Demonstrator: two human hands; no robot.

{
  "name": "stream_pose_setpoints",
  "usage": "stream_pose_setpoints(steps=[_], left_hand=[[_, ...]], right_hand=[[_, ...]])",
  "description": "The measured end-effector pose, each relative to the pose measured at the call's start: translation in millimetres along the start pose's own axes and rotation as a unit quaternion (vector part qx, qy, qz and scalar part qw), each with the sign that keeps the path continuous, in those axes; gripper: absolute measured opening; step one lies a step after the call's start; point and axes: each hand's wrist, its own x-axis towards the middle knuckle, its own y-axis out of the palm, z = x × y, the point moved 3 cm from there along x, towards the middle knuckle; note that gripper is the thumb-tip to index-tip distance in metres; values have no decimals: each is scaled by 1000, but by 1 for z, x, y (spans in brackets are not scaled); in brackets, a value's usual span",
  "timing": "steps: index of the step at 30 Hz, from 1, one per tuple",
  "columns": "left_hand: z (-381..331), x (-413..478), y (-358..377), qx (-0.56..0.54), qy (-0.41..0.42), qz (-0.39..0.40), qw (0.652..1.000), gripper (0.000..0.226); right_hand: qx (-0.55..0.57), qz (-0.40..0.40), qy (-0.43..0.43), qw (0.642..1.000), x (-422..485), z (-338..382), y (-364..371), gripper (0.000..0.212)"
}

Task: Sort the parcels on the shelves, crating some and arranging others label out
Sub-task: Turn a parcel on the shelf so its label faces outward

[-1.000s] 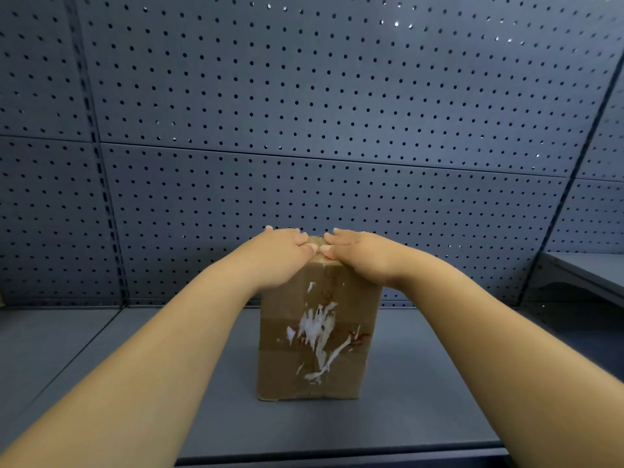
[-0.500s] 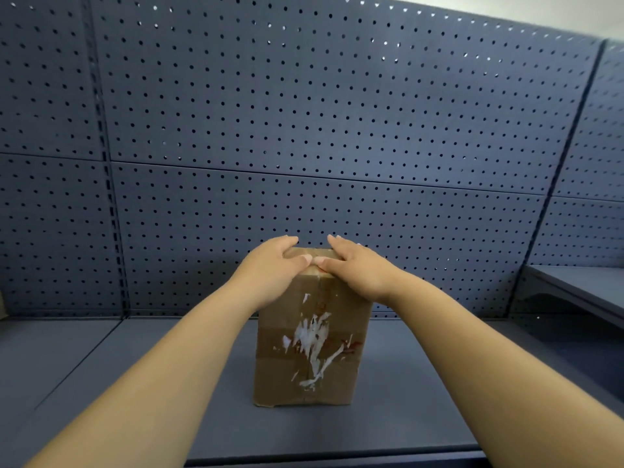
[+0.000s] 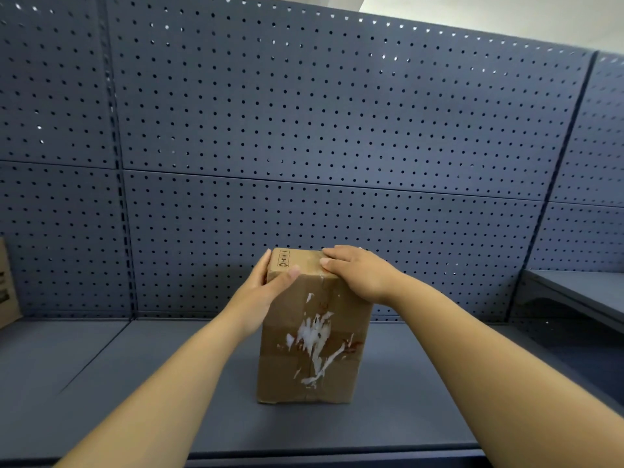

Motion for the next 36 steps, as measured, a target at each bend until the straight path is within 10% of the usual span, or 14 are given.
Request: stream_pose_setpoints(steps=[12, 19, 36], left_hand=[[64, 2, 14, 44, -30, 133, 990, 143], [44, 17, 12, 111, -1, 79, 991, 120], [-1, 23, 3, 490, 37, 107, 865, 114]], right_hand=[[168, -49, 57, 983, -17, -58, -16, 42], [220, -48, 143, 964, -28, -86, -15, 63], [209, 18, 141, 968, -17, -71, 23, 65]])
